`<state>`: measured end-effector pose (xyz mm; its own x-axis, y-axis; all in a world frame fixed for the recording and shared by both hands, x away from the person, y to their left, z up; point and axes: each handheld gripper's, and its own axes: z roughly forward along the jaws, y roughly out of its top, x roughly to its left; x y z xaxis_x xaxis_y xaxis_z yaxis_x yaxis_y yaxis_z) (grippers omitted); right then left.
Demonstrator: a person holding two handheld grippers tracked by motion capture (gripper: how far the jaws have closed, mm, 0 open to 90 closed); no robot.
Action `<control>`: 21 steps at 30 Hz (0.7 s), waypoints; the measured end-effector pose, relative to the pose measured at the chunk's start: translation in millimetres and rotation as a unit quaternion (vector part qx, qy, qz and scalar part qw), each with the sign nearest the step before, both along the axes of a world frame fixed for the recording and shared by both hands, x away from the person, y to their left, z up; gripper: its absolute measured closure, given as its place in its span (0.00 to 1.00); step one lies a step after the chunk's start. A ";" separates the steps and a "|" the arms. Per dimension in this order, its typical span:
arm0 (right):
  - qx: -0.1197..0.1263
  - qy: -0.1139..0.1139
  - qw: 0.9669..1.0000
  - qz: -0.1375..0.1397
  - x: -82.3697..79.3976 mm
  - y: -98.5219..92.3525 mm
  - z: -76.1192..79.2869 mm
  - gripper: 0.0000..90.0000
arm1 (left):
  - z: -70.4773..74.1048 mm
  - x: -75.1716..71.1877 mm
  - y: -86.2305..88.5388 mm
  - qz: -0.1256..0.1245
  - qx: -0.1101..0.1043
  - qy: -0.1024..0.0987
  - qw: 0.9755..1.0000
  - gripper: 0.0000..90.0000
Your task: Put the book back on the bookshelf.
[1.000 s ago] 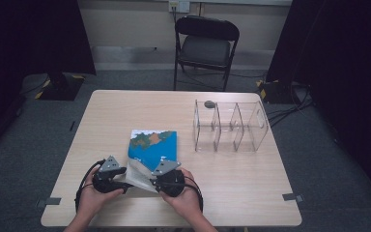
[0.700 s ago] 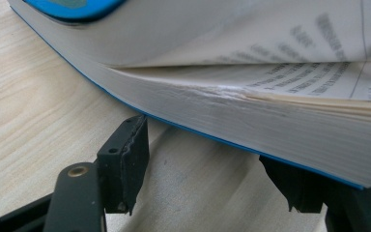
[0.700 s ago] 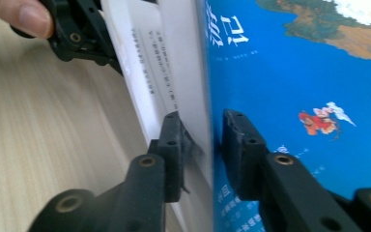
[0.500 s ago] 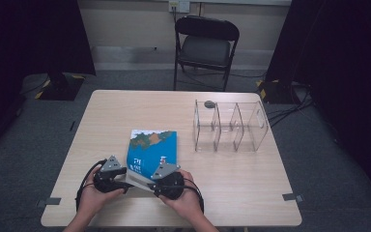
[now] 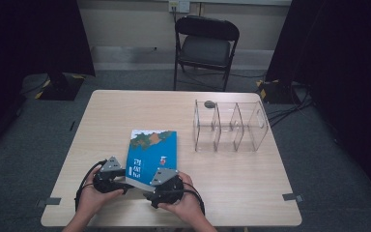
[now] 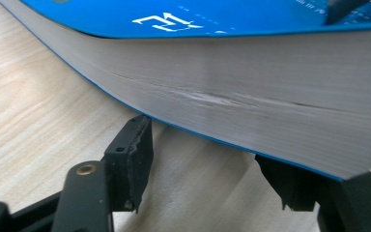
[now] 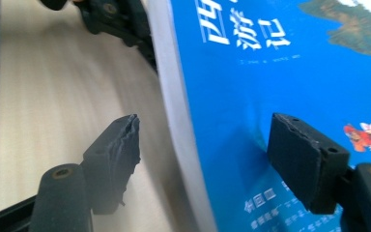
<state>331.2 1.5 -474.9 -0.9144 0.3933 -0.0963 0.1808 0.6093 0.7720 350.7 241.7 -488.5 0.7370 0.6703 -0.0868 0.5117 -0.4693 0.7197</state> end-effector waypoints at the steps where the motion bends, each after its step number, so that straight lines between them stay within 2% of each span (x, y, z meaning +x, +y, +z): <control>1: 0.001 -0.003 1.000 -0.002 0.3 0.1 -1.0 0.28 | 0.7 -0.3 -0.3 -0.001 0.004 0.001 1.000 0.43; 2: 0.003 -0.007 1.000 -0.002 1.2 0.5 -2.5 0.28 | 1.7 0.1 0.1 -0.007 0.010 0.000 1.000 0.43; 4: 0.000 -0.015 1.000 -0.008 1.6 1.2 -3.9 0.27 | 2.0 -0.6 -1.8 -0.007 -0.003 0.002 1.000 0.43; 6: -0.004 -0.026 1.000 -0.010 2.1 2.4 -5.3 0.26 | 3.2 -1.3 -2.6 -0.006 -0.005 0.007 1.000 0.42; 8: -0.008 -0.039 0.999 -0.013 1.6 3.8 -7.6 0.23 | 3.8 -1.0 -2.0 -0.011 0.000 0.007 1.000 0.42; 10: -0.002 -0.050 0.999 -0.018 0.2 5.9 -10.9 0.23 | 4.0 -1.0 -2.0 -0.010 0.001 0.008 1.000 0.42; 13: -0.017 -0.086 0.996 -0.019 -2.4 9.7 -14.7 0.26 | 4.9 -0.9 -1.9 -0.013 0.004 0.006 1.000 0.42; 16: -0.018 -0.106 0.994 -0.028 -3.2 12.0 -17.4 0.30 | 5.0 -0.9 -3.3 -0.009 -0.002 0.009 1.000 0.42; 17: -0.011 -0.102 0.994 -0.036 -3.0 12.7 -17.5 0.31 | 5.5 -0.4 -3.3 -0.011 -0.001 0.010 1.000 0.42; 18: -0.021 -0.111 0.993 -0.038 -3.6 14.6 -17.3 0.33 | 6.1 0.5 -2.5 -0.018 0.006 0.009 1.000 0.42; 21: -0.030 -0.130 0.990 -0.035 -4.6 16.6 -18.9 0.35 | 5.4 0.0 -3.4 -0.011 -0.002 0.012 1.000 0.42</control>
